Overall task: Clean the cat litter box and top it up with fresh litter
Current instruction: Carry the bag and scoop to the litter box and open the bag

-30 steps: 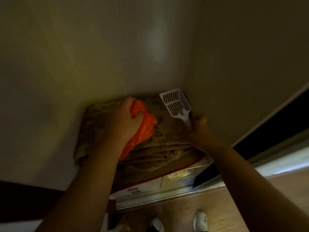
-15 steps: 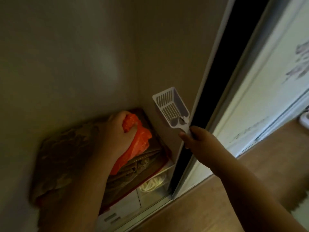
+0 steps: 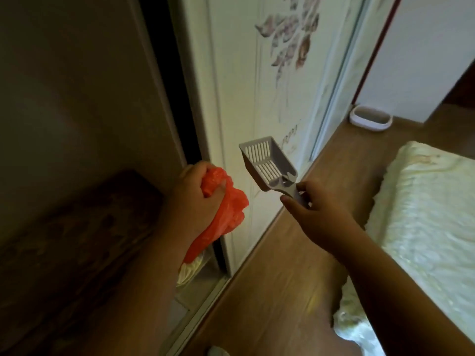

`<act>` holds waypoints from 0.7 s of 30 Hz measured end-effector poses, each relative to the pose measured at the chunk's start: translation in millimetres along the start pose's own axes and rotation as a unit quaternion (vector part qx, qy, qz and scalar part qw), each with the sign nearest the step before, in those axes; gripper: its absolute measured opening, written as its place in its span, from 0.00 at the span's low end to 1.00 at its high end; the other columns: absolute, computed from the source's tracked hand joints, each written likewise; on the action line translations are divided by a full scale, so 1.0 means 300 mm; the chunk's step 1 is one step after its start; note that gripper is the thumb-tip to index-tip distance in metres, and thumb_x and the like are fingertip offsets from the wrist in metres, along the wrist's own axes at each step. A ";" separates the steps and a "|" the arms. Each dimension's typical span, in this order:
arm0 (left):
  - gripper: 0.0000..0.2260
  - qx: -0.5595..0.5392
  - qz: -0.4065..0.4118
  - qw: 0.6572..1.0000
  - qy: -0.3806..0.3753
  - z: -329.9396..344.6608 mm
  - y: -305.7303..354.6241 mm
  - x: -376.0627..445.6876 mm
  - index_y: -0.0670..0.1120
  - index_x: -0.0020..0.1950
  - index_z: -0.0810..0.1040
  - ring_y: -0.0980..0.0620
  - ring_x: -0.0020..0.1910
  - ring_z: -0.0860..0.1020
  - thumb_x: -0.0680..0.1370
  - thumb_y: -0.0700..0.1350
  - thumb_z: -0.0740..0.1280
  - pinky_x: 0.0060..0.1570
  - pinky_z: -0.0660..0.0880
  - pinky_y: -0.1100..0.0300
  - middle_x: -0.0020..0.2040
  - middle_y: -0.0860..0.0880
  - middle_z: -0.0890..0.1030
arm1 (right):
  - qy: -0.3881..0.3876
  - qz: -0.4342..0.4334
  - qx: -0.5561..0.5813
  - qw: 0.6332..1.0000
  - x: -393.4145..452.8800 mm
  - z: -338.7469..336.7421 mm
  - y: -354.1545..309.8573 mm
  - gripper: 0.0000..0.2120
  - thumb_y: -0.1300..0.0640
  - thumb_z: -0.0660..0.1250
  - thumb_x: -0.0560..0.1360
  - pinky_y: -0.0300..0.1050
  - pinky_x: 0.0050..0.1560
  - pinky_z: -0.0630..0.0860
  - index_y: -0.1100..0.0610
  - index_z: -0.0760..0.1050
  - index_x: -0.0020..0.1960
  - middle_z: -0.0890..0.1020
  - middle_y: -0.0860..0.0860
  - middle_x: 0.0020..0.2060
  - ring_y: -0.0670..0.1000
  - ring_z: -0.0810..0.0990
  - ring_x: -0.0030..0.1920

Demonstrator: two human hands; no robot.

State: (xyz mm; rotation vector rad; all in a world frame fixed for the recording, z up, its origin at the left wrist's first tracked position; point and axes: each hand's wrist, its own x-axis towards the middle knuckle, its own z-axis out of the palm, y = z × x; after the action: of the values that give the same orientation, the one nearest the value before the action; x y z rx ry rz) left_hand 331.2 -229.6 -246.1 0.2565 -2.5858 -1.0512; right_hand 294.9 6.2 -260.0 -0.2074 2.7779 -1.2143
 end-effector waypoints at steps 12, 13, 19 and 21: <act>0.06 -0.006 0.156 0.981 -0.114 0.298 0.323 0.042 0.57 0.56 0.74 0.65 0.46 0.74 0.80 0.51 0.67 0.43 0.66 0.73 0.52 0.59 0.74 | 0.159 0.117 0.038 0.980 -0.165 -0.293 0.216 0.18 0.47 0.67 0.79 0.46 0.48 0.80 0.53 0.76 0.66 0.81 0.46 0.48 0.47 0.81 0.47; 0.06 -0.004 0.164 0.978 -0.126 0.316 0.335 0.052 0.57 0.57 0.74 0.65 0.46 0.73 0.81 0.52 0.67 0.43 0.66 0.73 0.52 0.59 0.74 | 0.161 0.125 0.033 0.978 -0.171 -0.301 0.227 0.19 0.47 0.67 0.79 0.49 0.51 0.81 0.54 0.76 0.66 0.81 0.47 0.48 0.48 0.81 0.48; 0.10 0.010 0.200 0.963 -0.182 0.409 0.361 0.157 0.54 0.62 0.73 0.59 0.48 0.74 0.82 0.52 0.66 0.43 0.64 0.74 0.54 0.57 0.74 | 0.177 0.172 0.007 0.969 -0.145 -0.317 0.235 0.16 0.46 0.68 0.78 0.50 0.49 0.83 0.53 0.78 0.61 0.83 0.49 0.46 0.49 0.83 0.43; 0.11 0.020 0.214 0.956 -0.201 0.421 0.353 0.207 0.55 0.63 0.73 0.57 0.50 0.75 0.82 0.52 0.66 0.44 0.65 0.72 0.55 0.57 0.75 | 0.188 0.191 0.008 0.963 -0.119 -0.314 0.224 0.13 0.46 0.69 0.77 0.52 0.48 0.83 0.53 0.78 0.56 0.83 0.49 0.43 0.51 0.83 0.40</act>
State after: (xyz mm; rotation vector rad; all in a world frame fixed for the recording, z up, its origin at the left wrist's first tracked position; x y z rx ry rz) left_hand 222.1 -91.2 -241.5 -0.5438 -2.8206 -0.9632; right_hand 310.4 125.1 -244.3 0.5972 2.9091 -1.2773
